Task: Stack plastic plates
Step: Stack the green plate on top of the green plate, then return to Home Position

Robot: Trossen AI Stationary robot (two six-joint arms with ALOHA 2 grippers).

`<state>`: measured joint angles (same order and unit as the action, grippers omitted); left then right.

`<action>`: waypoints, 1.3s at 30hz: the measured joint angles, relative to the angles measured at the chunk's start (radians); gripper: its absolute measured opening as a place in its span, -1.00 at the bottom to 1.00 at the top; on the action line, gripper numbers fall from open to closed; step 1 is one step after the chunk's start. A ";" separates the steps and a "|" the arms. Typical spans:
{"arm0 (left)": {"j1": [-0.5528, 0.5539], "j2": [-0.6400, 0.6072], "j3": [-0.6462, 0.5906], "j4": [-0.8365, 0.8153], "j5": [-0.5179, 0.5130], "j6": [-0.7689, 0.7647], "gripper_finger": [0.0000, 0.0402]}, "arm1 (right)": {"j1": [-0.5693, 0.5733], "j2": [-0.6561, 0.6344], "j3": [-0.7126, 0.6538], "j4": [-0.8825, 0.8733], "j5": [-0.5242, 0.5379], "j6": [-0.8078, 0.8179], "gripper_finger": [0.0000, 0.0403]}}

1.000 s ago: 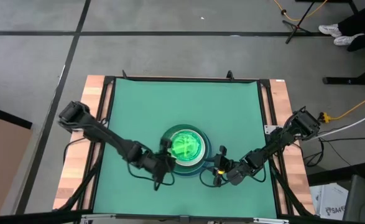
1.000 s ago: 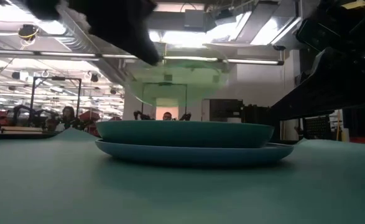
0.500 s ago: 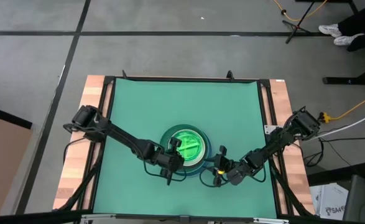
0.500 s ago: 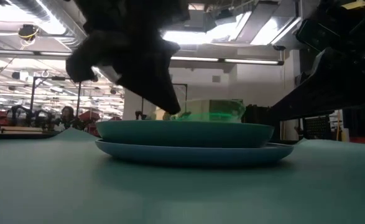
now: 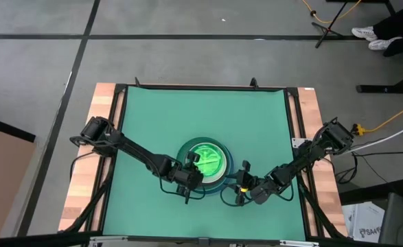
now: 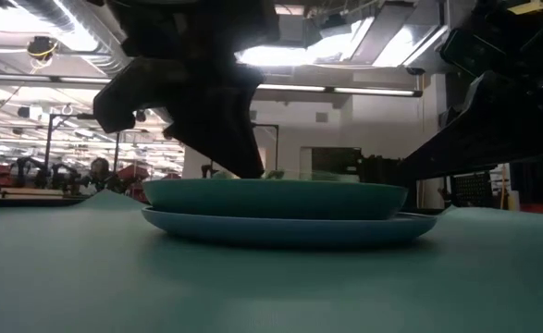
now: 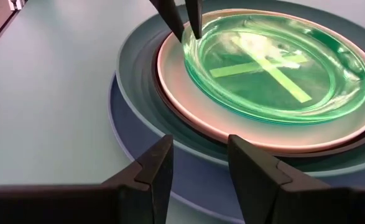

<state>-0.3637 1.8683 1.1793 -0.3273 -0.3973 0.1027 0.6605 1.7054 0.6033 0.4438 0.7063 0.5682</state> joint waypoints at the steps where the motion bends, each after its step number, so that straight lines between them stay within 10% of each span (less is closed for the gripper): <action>1: 0.000 0.000 0.000 -0.006 0.000 -0.012 -0.72 | 0.000 0.000 0.000 0.000 0.000 0.000 -0.29; 19: -0.065 -0.215 -0.003 -0.144 -0.061 -0.086 -0.55 | -0.001 -0.004 0.000 0.001 0.032 -0.023 -0.29; 26: -0.068 -0.339 -0.200 -0.007 -0.061 -0.096 -0.55 | -0.017 -0.099 -0.001 -0.002 0.013 -0.177 -0.29; 39: 0.123 -0.704 -0.663 0.454 0.126 -0.085 -0.55 | -0.411 -0.238 0.000 -0.044 -0.479 -0.478 -0.49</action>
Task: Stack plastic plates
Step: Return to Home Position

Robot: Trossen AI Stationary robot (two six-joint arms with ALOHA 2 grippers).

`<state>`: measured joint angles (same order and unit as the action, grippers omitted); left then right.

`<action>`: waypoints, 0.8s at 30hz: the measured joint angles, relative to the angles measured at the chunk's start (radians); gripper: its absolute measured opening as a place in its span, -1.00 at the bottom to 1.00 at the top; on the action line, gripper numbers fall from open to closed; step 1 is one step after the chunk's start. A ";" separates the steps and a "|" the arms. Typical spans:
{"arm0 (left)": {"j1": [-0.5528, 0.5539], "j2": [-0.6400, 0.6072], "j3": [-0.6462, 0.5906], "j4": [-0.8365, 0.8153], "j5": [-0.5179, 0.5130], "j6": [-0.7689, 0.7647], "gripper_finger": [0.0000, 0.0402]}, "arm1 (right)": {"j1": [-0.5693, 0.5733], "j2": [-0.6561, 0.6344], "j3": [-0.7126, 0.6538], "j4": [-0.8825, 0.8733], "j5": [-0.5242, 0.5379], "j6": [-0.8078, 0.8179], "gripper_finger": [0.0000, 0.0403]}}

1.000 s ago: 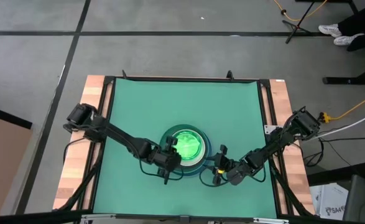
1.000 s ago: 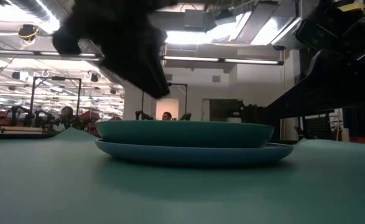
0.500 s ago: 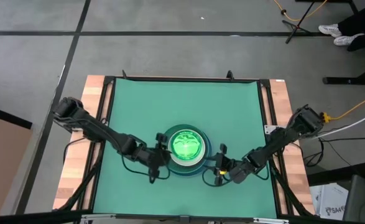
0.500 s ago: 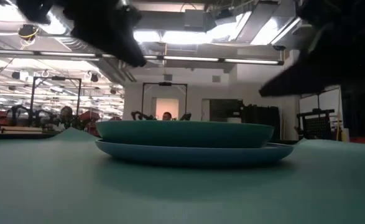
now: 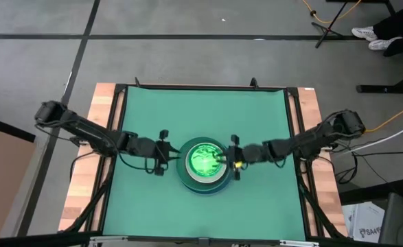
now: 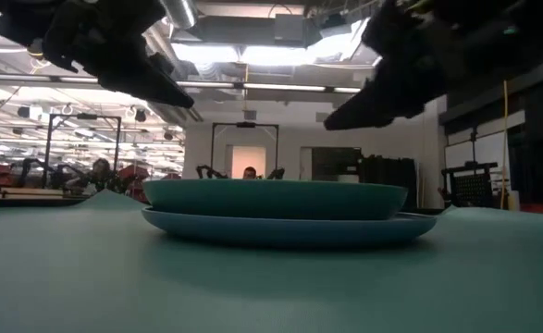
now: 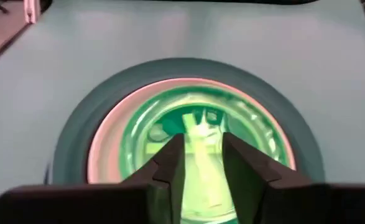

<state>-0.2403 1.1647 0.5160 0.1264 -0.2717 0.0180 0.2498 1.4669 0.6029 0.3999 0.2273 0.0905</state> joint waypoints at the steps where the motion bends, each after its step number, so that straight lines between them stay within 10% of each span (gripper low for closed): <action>1: 0.015 -0.023 -0.016 0.009 0.013 0.011 -0.56 | -0.032 -0.005 0.000 0.001 -0.046 -0.010 -0.54; 10: 0.166 -0.244 -0.179 0.132 0.108 0.093 -0.58 | -0.217 -0.100 -0.078 0.031 -0.299 -0.042 -0.92; 24: 0.252 -0.548 -0.380 0.171 0.132 0.003 -0.97 | -0.284 -0.534 -0.561 0.409 -0.139 0.046 -0.95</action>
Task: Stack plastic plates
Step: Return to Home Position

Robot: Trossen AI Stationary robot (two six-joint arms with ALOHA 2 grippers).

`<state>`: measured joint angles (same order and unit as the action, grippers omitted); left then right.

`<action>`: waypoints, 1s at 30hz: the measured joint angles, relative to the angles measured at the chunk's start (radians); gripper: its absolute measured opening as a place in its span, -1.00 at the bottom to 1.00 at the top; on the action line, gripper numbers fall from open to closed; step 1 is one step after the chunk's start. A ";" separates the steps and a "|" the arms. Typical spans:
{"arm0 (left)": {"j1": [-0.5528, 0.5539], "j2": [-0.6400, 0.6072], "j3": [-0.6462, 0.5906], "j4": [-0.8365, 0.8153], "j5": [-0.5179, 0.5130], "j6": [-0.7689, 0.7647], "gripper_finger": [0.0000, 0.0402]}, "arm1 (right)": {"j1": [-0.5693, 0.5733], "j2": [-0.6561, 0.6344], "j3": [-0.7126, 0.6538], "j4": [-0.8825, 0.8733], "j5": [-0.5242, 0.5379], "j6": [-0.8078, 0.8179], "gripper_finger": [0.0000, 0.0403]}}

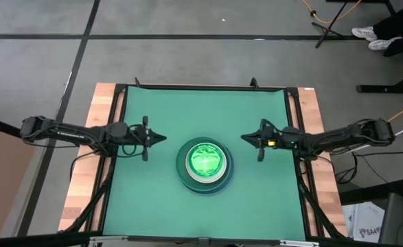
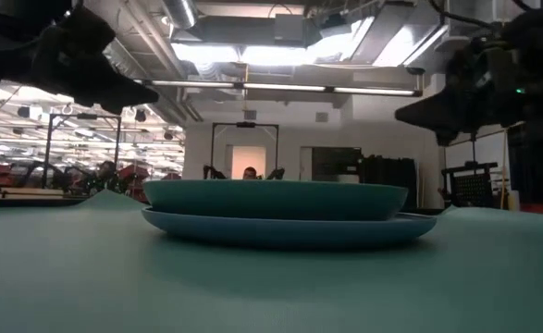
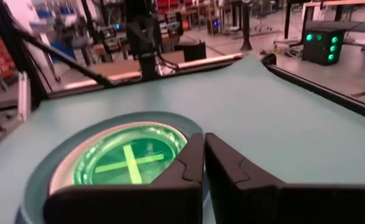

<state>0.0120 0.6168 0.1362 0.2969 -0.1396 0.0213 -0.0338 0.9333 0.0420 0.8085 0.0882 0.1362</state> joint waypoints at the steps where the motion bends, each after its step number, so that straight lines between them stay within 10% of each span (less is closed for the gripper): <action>1: 0.000 -0.022 -0.009 0.000 -0.004 -0.005 -0.97 | 0.000 -0.027 -0.017 0.003 0.006 0.012 -0.95; 30: -0.001 -0.536 -0.083 -0.300 -0.033 0.010 -0.97 | 0.000 -0.752 -0.035 -0.603 -0.050 0.022 -0.95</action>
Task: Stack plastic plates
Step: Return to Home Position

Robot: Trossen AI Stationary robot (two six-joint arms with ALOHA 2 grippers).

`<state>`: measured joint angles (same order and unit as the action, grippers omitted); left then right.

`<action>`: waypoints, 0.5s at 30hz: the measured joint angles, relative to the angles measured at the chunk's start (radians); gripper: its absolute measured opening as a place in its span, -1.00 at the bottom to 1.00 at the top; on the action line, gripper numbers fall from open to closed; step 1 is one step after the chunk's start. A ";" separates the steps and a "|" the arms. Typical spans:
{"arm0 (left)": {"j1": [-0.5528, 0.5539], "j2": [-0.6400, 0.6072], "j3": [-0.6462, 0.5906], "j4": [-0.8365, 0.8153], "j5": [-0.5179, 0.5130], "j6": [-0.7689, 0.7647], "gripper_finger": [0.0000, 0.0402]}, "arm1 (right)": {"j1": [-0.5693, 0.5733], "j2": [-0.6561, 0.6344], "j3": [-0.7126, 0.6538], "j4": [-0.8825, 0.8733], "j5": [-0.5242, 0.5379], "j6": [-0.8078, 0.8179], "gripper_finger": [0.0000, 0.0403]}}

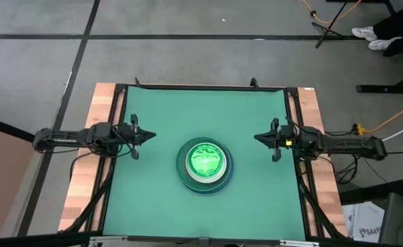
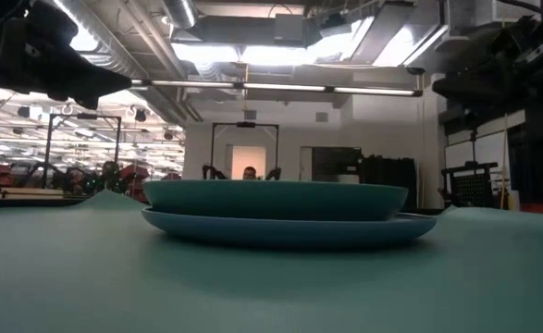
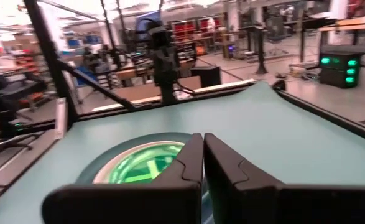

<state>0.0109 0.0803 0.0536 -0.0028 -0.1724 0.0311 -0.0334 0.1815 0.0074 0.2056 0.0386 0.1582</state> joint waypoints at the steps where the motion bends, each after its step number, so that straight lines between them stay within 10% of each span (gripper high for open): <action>1: 0.000 -0.020 0.000 -0.014 0.000 0.000 -0.97 | 0.000 -0.026 0.000 -0.024 -0.015 0.000 -0.95; 15: 0.000 -0.078 -0.001 -0.093 -0.034 -0.047 -0.97 | 0.000 -0.178 0.002 -0.186 0.000 0.018 -0.95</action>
<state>0.0105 0.0020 0.0528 -0.0962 -0.2060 -0.0157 -0.0334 0.0040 0.0097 0.0200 0.0389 0.1763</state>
